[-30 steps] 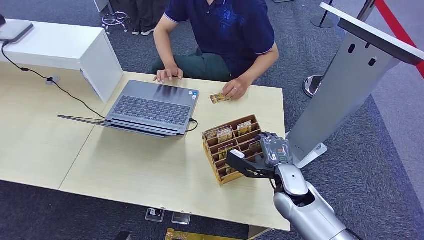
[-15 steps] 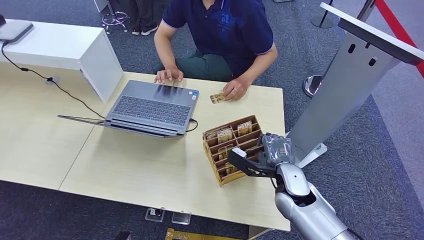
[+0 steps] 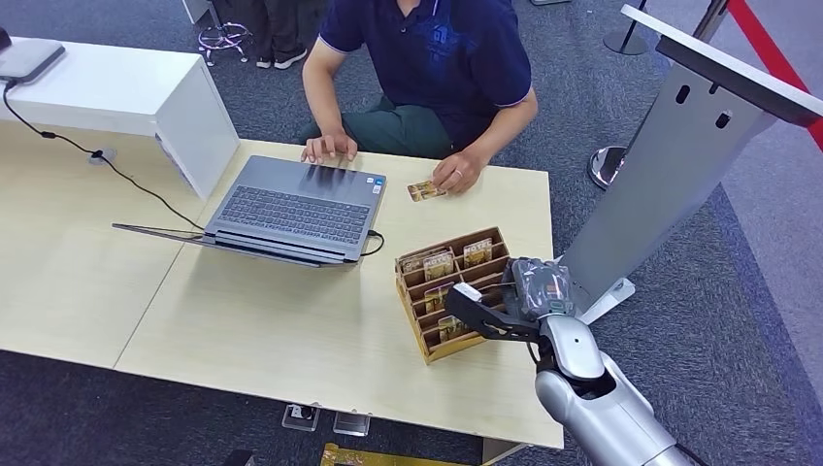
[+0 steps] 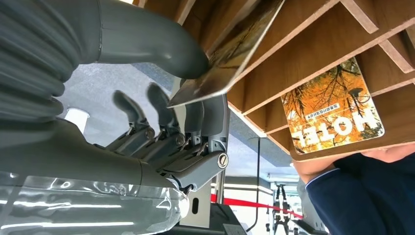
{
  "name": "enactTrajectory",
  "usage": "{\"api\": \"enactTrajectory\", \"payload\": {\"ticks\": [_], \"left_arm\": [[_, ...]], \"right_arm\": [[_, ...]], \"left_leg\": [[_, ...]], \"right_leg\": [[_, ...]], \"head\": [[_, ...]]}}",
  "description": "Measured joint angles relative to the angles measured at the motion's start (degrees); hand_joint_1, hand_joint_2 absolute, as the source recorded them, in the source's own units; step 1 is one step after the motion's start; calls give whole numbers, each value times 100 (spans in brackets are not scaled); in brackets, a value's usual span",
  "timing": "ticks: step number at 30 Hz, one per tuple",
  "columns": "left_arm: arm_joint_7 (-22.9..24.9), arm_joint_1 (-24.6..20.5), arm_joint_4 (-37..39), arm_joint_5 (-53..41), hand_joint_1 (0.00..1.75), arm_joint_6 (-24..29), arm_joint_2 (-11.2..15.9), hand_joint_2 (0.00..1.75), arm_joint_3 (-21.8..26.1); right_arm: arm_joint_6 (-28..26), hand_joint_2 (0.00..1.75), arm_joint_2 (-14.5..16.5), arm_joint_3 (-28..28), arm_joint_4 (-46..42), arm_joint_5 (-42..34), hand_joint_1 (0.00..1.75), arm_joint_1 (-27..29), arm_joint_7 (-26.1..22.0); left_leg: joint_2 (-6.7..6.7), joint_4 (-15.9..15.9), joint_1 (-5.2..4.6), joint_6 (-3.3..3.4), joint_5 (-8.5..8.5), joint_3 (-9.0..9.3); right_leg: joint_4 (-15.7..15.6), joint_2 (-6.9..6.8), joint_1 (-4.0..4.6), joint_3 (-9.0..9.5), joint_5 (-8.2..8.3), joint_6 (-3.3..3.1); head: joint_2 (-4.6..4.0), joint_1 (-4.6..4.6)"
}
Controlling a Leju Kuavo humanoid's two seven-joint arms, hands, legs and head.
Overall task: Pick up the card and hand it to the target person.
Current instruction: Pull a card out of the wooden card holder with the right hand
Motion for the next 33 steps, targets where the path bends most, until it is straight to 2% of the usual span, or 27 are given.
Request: {"api": "enactTrajectory", "payload": {"ticks": [21,33], "left_arm": [[30,-1,0,-97,0,133,-1,0,-82],[36,-13,0,-110,0,120,-12,0,-100]], "right_arm": [[-5,175,5,-34,-116,-59,168,-54,101],[-87,175,239,-201,-305,-632,168,-882,8]], "left_leg": [[0,0,0,0,0,-1],[0,0,0,-10,8,-1]], "right_leg": [[1,0,0,0,0,0],[4,0,0,-2,6,-9]], "head": [[0,0],[0,-2]]}}
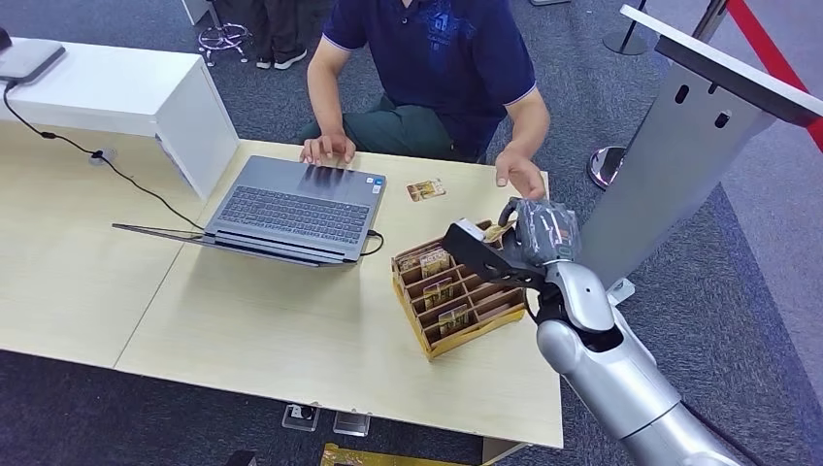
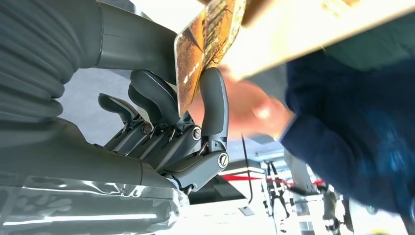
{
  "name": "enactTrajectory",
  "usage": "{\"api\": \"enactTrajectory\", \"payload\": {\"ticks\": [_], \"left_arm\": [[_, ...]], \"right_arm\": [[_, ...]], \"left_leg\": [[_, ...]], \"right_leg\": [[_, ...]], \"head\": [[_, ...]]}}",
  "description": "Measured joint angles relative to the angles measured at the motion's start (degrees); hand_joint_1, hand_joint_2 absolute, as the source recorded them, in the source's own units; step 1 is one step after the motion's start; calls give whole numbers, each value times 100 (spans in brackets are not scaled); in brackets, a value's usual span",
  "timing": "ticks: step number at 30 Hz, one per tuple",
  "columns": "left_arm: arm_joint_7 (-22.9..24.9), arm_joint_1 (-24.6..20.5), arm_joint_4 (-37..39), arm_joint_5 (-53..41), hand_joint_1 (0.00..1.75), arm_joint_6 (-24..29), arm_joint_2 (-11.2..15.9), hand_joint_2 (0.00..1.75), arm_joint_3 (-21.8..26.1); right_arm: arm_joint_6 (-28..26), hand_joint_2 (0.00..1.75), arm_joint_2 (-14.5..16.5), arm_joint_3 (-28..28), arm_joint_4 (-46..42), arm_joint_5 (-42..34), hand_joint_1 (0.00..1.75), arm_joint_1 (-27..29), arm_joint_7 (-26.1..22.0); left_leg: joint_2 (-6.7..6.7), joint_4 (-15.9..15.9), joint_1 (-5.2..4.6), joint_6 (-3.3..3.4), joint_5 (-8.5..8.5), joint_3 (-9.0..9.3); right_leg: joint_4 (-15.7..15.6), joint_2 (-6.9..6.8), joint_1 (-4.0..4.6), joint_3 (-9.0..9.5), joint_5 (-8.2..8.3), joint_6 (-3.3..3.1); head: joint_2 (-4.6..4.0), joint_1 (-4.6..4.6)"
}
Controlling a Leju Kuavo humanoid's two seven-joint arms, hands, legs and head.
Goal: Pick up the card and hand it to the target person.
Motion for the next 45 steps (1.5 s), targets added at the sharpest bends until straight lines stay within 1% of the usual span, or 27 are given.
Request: {"api": "enactTrajectory", "payload": {"ticks": [5,8,13,17,21,28,32,35,38,42,45], "left_arm": [[27,-23,0,-41,0,-2,-20,0,-2],[69,-49,0,-57,0,-16,-33,0,-4],[89,-76,0,-68,0,-34,-59,0,-5],[95,-78,0,-68,0,-30,-82,0,-5],[99,-76,0,-86,0,-36,-96,0,-7],[88,-73,0,-135,0,-24,-104,0,-42],[62,-58,0,-92,0,-27,-104,0,-42],[31,-28,0,-45,0,-26,-105,0,-42],[12,0,0,-8,0,-23,-104,0,-42],[5,28,0,80,0,5,-103,0,-42],[3,43,1,159,0,27,-98,0,-39]], "right_arm": [[-61,175,137,-97,73,-242,168,-439,2],[-193,175,218,-125,259,-318,168,-671,-2],[-595,175,347,-156,721,-231,168,-1031,0],[-741,175,457,-165,1102,-126,168,-1229,5],[-752,175,548,-164,1368,-48,0,-1340,54],[-780,175,602,-170,1626,-118,0,-1365,51],[-796,175,554,-276,1531,-624,0,-1168,-165],[-723,175,447,-428,1201,-1337,0,-831,-456],[-515,175,288,-631,709,-2283,0,-415,-807],[-191,175,-7,-918,-123,-3509,0,237,-1188],[76,175,-270,-1127,-809,-4336,0,855,-1425]], "left_leg": [[0,0,0,1,1,0],[-1,0,0,1,2,-1],[-1,0,0,2,3,-1],[-1,0,0,1,3,-1],[-1,0,0,1,3,-1],[-1,1,0,1,4,0],[-1,2,0,2,4,2],[-1,2,0,2,3,2],[-1,2,0,2,3,2],[-1,2,0,2,2,3],[-2,2,0,2,1,3]], "right_leg": [[2,-1,0,0,1,-1],[3,-1,0,-1,2,-3],[3,-1,0,-1,3,-4],[3,-1,0,-1,3,-4],[4,-1,0,-1,3,-4],[4,-1,0,-2,3,-4],[3,-1,0,-3,3,-4],[3,0,0,-4,3,-4],[1,0,0,-5,2,-4],[-1,-1,0,-5,2,-4],[-3,-1,0,-5,2,-4]], "head": [[0,0],[0,2],[0,3],[0,-1],[0,-1],[0,2],[0,2],[0,1],[0,1],[1,2],[1,5]]}}
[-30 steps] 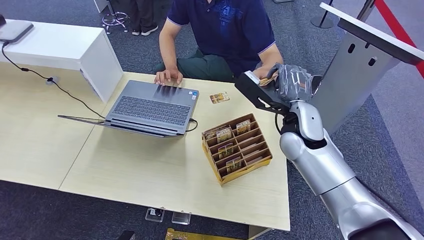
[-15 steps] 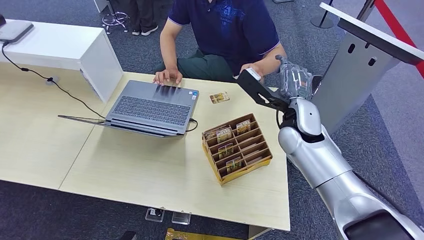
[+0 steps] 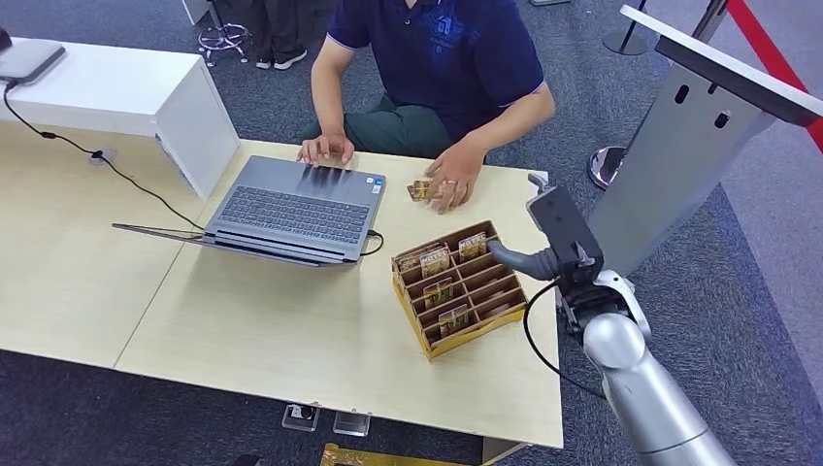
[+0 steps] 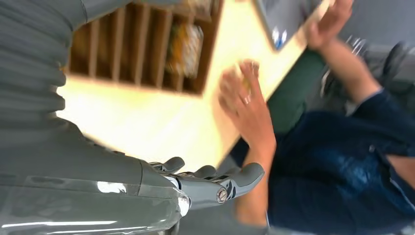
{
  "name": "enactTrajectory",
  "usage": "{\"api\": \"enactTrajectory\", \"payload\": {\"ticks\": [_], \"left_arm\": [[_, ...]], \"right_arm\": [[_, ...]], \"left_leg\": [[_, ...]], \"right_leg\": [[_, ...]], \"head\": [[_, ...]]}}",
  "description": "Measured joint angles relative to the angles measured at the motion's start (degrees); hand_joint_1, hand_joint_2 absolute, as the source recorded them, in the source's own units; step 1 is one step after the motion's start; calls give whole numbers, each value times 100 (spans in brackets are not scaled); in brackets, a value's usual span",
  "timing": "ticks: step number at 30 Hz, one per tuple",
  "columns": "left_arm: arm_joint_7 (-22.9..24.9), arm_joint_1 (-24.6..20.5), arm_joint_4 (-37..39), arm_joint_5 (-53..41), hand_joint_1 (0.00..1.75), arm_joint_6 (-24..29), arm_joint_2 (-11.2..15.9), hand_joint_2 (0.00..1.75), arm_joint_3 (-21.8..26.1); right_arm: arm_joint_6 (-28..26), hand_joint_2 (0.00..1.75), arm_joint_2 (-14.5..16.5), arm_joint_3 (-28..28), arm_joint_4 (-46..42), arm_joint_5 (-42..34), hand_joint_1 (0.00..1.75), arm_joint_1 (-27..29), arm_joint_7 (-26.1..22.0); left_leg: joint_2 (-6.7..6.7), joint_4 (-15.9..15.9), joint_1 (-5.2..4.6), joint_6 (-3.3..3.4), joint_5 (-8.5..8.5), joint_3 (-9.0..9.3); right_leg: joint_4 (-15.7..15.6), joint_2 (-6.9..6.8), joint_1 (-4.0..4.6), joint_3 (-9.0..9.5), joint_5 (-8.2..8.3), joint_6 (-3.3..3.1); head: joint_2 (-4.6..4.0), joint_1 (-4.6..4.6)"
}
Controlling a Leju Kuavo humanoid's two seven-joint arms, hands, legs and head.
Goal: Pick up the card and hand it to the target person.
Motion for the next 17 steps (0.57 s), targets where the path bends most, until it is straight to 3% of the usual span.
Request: {"api": "enactTrajectory", "payload": {"ticks": [4,9,14,17], "left_arm": [[24,13,2,53,0,47,13,0,8],[62,24,2,102,0,108,24,0,21],[56,22,4,109,0,132,27,0,37],[55,17,4,109,0,141,27,0,43]], "right_arm": [[230,175,-314,-240,-809,-618,0,914,-276],[343,175,-620,-465,-1628,-796,0,2062,-597],[255,175,-736,-536,-2074,-824,0,2799,-787],[185,175,-741,-537,-2154,-907,0,2947,-879]], "left_leg": [[0,-1,0,-2,-2,0],[3,-3,0,-5,-5,-5],[2,-4,1,-6,-5,-4],[6,-5,1,-7,-4,-2]], "right_leg": [[-2,-1,0,-1,-1,1],[-3,2,0,-3,-2,1],[-2,2,0,-1,-3,0],[-2,3,0,-1,-1,-1]], "head": [[-1,-8],[-2,-7],[-1,-6],[-2,-9]]}}
